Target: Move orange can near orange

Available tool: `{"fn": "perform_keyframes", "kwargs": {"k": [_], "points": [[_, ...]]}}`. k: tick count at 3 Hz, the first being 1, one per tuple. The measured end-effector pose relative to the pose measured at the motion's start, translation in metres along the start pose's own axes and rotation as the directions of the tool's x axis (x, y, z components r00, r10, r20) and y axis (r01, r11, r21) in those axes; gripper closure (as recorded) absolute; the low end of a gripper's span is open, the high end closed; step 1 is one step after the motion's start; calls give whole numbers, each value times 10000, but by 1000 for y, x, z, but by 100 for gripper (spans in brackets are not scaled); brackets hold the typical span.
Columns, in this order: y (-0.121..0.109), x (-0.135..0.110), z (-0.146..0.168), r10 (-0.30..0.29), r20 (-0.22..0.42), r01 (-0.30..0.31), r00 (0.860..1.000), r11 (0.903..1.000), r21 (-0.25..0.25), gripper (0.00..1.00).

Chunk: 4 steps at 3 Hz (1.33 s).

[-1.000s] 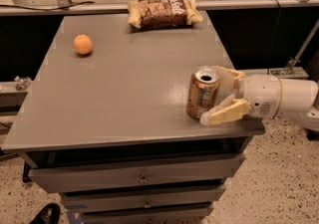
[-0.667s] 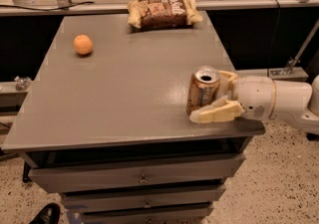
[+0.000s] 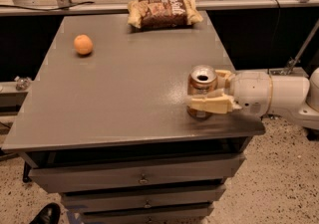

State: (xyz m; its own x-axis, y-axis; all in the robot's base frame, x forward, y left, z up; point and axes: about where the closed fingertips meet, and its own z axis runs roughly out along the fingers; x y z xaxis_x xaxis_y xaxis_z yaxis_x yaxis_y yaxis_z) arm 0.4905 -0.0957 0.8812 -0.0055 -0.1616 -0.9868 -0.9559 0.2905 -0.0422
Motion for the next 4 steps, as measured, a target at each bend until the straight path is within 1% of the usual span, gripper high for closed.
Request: {"fn": "perform_keyframes", "kwargs": {"k": [1, 2, 3, 4], "points": [[-25, -9, -2, -200, -10, 200, 9998, 9991, 377, 88], [-24, -11, -1, -236, 4, 235, 9997, 9991, 351, 100], [-24, -11, -1, -236, 4, 236, 9997, 9991, 350, 100], [-39, -27, 16, -502, 374, 492, 9980, 9984, 276, 100]]}}
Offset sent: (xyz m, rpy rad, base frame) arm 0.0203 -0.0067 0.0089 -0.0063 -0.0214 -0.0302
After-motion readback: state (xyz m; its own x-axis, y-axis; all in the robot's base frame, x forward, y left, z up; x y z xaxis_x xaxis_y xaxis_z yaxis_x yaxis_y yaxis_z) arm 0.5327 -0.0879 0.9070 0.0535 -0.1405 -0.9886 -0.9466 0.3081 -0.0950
